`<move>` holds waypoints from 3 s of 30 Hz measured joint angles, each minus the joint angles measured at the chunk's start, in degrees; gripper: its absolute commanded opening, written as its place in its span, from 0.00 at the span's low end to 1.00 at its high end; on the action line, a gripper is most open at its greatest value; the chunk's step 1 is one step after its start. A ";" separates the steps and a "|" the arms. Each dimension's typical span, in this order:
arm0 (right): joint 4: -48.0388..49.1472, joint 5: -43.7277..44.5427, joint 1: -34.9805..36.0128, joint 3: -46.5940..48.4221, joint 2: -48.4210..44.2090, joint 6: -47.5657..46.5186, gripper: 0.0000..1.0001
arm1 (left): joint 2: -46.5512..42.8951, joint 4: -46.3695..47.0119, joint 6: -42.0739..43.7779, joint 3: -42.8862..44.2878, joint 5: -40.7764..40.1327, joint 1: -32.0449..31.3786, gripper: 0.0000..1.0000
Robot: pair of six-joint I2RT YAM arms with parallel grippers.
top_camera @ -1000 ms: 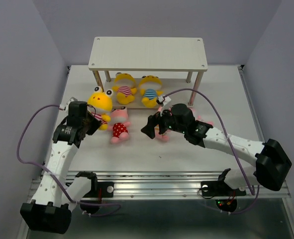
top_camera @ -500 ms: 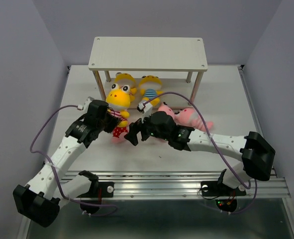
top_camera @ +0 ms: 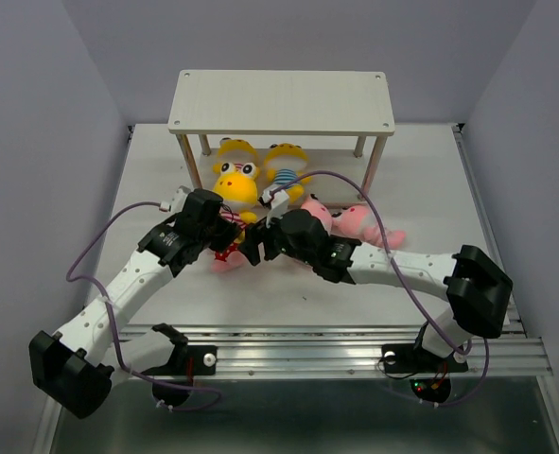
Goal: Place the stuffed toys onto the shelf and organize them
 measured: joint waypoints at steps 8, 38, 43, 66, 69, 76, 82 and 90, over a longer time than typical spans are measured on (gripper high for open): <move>0.15 2.49 0.00 1.29 2.19 -1.18 0.68 | 0.00 0.07 -0.42 0.00 -0.11 -0.68 0.00; 0.15 3.98 0.00 -0.11 1.42 -7.17 0.01 | 0.81 2.78 4.57 1.66 -0.42 -1.92 0.89; -0.55 3.41 -0.07 -5.31 -4.90 -9.75 0.01 | -2.36 3.52 7.21 1.97 -0.57 -1.90 0.99; -6.75 -1.36 -17.46 -9.64 -24.96 -16.61 0.01 | -14.01 4.68 17.99 1.03 -6.03 -1.90 0.99; -7.13 -3.67 -20.41 -9.64 -24.37 -17.35 0.01 | -13.90 4.44 18.10 0.13 -6.58 -1.90 0.99; -7.61 -10.14 -27.17 -9.64 -22.25 -21.18 0.01 | -12.26 4.42 18.56 -0.52 -7.02 -1.90 0.99; -7.52 -13.31 -30.10 -9.64 -19.91 -23.41 0.01 | -11.26 4.42 18.64 -0.72 -7.43 -1.90 0.99; -7.43 -14.27 -32.33 -9.51 -13.62 -25.14 0.01 | -10.93 4.44 19.12 -0.72 -8.15 -1.90 0.99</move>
